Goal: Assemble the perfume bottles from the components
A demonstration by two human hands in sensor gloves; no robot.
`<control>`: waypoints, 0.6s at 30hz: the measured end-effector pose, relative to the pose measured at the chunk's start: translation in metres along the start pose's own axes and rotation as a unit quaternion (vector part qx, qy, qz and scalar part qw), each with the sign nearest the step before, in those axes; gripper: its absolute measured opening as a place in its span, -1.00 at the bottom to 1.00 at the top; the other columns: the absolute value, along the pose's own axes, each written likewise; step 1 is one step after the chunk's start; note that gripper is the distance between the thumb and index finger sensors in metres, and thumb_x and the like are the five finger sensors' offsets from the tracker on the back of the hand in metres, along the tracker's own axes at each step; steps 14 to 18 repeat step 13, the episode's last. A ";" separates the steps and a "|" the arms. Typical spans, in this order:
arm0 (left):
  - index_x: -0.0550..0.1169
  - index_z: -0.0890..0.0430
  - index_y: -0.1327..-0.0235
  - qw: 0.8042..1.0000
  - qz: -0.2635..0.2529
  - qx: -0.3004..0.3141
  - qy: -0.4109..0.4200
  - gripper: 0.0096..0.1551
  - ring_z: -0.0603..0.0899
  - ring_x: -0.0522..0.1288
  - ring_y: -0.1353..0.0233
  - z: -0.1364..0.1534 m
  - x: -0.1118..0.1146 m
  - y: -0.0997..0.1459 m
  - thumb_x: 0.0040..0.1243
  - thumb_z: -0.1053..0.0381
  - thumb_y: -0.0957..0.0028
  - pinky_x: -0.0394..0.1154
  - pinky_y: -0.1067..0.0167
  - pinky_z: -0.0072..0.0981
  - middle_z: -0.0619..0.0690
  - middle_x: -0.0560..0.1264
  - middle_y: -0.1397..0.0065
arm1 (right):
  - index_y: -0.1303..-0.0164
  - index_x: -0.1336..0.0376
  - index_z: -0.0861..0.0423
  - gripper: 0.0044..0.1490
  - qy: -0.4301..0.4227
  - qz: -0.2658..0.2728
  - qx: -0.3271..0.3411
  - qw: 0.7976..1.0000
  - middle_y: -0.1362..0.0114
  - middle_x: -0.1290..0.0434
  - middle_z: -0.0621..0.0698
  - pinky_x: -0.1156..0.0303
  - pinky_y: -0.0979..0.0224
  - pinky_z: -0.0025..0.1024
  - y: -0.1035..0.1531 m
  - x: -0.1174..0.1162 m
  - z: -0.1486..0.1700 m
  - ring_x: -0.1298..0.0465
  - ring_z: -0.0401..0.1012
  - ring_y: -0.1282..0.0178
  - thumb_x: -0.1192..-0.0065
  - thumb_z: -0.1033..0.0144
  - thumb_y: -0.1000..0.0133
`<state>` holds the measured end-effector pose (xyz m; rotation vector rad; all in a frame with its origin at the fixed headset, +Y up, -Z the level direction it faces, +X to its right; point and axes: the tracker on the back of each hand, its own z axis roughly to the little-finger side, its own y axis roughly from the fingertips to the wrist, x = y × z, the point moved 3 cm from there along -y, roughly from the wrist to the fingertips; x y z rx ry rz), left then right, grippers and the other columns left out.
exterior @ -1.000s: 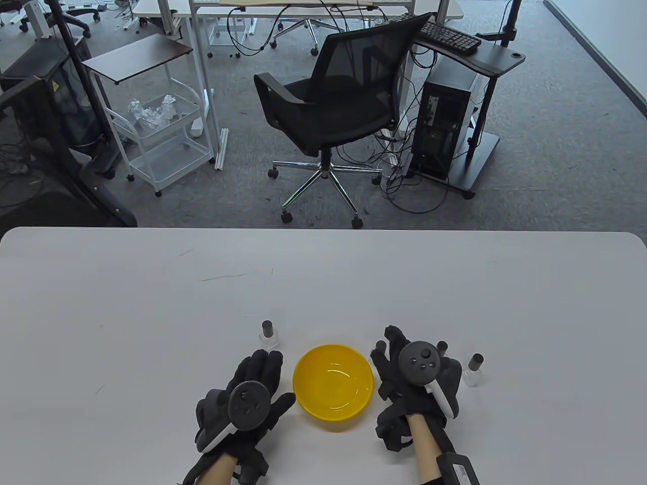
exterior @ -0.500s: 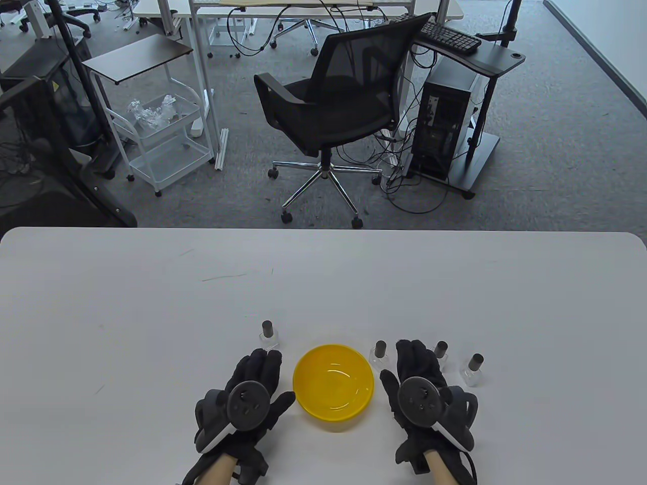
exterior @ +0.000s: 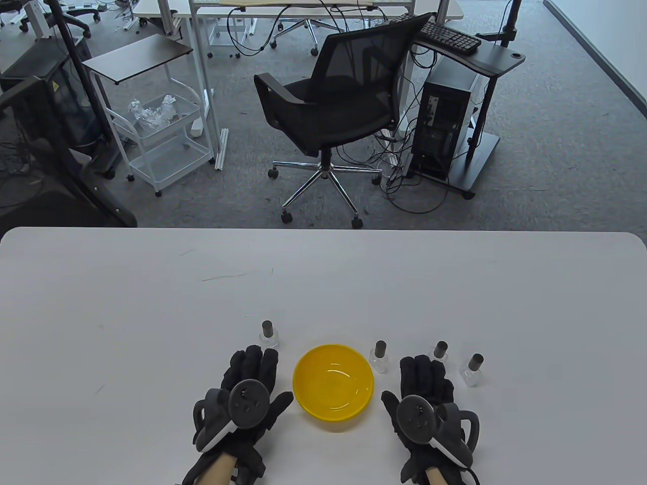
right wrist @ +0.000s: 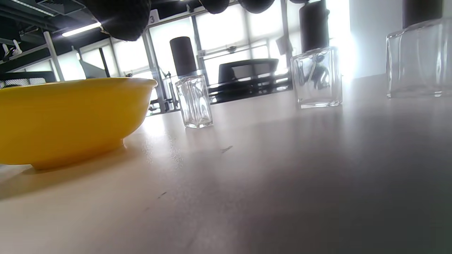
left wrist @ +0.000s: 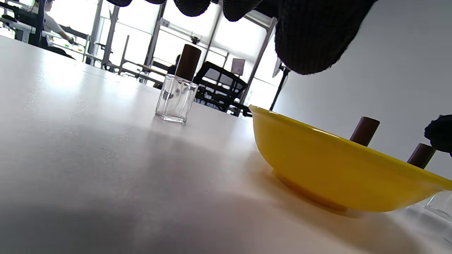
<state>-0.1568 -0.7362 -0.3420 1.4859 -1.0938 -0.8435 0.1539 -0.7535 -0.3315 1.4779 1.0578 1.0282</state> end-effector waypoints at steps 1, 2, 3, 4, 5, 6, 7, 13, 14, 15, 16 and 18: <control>-0.01 -0.05 -0.73 1.000 0.003 -0.001 -0.003 0.02 0.44 -0.17 -0.67 0.000 0.001 0.000 0.17 -0.28 -0.12 -0.05 -0.58 0.32 0.19 -0.14 -0.75 | -0.70 0.26 0.30 -0.04 0.001 -0.007 -0.001 1.000 -0.74 0.22 0.38 0.16 -0.49 0.38 0.000 -0.001 0.001 0.24 0.40 -0.60 0.02 -0.01 -0.38; -0.01 -0.05 -0.73 1.000 0.006 -0.002 -0.007 0.02 0.44 -0.18 -0.68 0.001 0.002 -0.001 0.17 -0.29 -0.12 -0.06 -0.58 0.32 0.19 -0.15 -0.75 | -0.70 0.27 0.30 -0.03 0.004 -0.010 -0.003 1.000 -0.75 0.26 0.38 0.17 -0.49 0.38 0.000 -0.002 0.001 0.25 0.40 -0.60 0.03 -0.02 -0.38; -0.02 -0.05 -0.73 1.000 0.010 -0.004 -0.012 0.02 0.44 -0.19 -0.67 0.001 0.003 -0.001 0.16 -0.29 -0.12 -0.06 -0.58 0.32 0.19 -0.15 -0.75 | -0.70 0.28 0.29 -0.03 0.006 -0.011 -0.002 1.000 -0.74 0.27 0.38 0.17 -0.49 0.38 0.000 -0.003 0.002 0.25 0.40 -0.60 0.03 -0.02 -0.38; -0.02 -0.05 -0.73 1.000 0.012 -0.006 -0.015 0.02 0.45 -0.19 -0.67 0.002 0.003 -0.001 0.16 -0.29 -0.12 -0.07 -0.58 0.32 0.19 -0.15 -0.75 | -0.70 0.28 0.29 -0.03 0.006 -0.011 -0.003 1.000 -0.75 0.27 0.38 0.18 -0.49 0.38 0.000 -0.004 0.002 0.26 0.40 -0.60 0.03 -0.03 -0.38; -0.02 -0.05 -0.73 1.000 0.012 -0.006 -0.016 0.03 0.44 -0.19 -0.67 0.002 0.004 -0.001 0.16 -0.29 -0.12 -0.07 -0.57 0.33 0.19 -0.16 -0.75 | -0.70 0.29 0.29 -0.03 0.007 -0.013 -0.004 1.000 -0.74 0.27 0.38 0.18 -0.49 0.38 0.000 -0.004 0.003 0.26 0.40 -0.60 0.03 -0.03 -0.37; -0.02 -0.05 -0.73 1.000 0.013 -0.007 -0.018 0.03 0.44 -0.19 -0.67 0.002 0.004 -0.001 0.16 -0.29 -0.12 -0.07 -0.57 0.33 0.19 -0.16 -0.75 | -0.70 0.29 0.29 -0.03 0.005 -0.016 -0.006 1.000 -0.74 0.28 0.38 0.18 -0.49 0.38 0.000 -0.005 0.004 0.26 0.40 -0.60 0.03 -0.03 -0.38; -0.02 -0.05 -0.73 1.000 0.015 -0.008 -0.019 0.02 0.44 -0.20 -0.68 0.002 0.005 -0.001 0.16 -0.29 -0.12 -0.07 -0.57 0.33 0.19 -0.16 -0.75 | -0.70 0.29 0.29 -0.03 0.004 -0.017 -0.006 1.000 -0.74 0.28 0.38 0.19 -0.49 0.38 0.000 -0.005 0.004 0.27 0.40 -0.60 0.03 -0.03 -0.38; -0.02 -0.05 -0.73 0.999 0.022 -0.012 -0.023 0.03 0.44 -0.20 -0.67 0.003 0.006 -0.001 0.16 -0.29 -0.12 -0.07 -0.57 0.33 0.20 -0.16 -0.75 | -0.70 0.29 0.29 -0.02 -0.002 -0.023 -0.007 1.000 -0.74 0.28 0.38 0.19 -0.48 0.38 0.001 -0.005 0.004 0.27 0.40 -0.60 0.04 -0.03 -0.37; -0.02 -0.05 -0.73 0.999 0.022 -0.012 -0.023 0.03 0.44 -0.20 -0.67 0.003 0.006 -0.001 0.16 -0.29 -0.12 -0.07 -0.57 0.33 0.20 -0.16 -0.75 | -0.70 0.29 0.29 -0.02 -0.002 -0.023 -0.007 1.000 -0.74 0.28 0.38 0.19 -0.48 0.38 0.001 -0.005 0.004 0.27 0.40 -0.60 0.04 -0.03 -0.37; -0.02 -0.05 -0.73 0.999 0.022 -0.012 -0.023 0.03 0.44 -0.20 -0.67 0.003 0.006 -0.001 0.16 -0.29 -0.12 -0.07 -0.57 0.33 0.20 -0.16 -0.75 | -0.70 0.29 0.29 -0.02 -0.002 -0.023 -0.007 1.000 -0.74 0.28 0.38 0.19 -0.48 0.38 0.001 -0.005 0.004 0.27 0.40 -0.60 0.04 -0.03 -0.37; -0.02 -0.05 -0.73 0.999 0.022 -0.012 -0.023 0.03 0.44 -0.20 -0.67 0.003 0.006 -0.001 0.16 -0.29 -0.12 -0.07 -0.57 0.33 0.20 -0.16 -0.75 | -0.70 0.29 0.29 -0.02 -0.002 -0.023 -0.007 1.000 -0.74 0.28 0.38 0.19 -0.48 0.38 0.001 -0.005 0.004 0.27 0.40 -0.60 0.04 -0.03 -0.37; -0.02 -0.05 -0.73 0.999 0.022 -0.012 -0.023 0.03 0.44 -0.20 -0.67 0.003 0.006 -0.001 0.16 -0.29 -0.12 -0.07 -0.57 0.33 0.20 -0.16 -0.75 | -0.70 0.29 0.29 -0.02 -0.002 -0.023 -0.007 1.000 -0.74 0.28 0.38 0.19 -0.48 0.38 0.001 -0.005 0.004 0.27 0.40 -0.60 0.04 -0.03 -0.37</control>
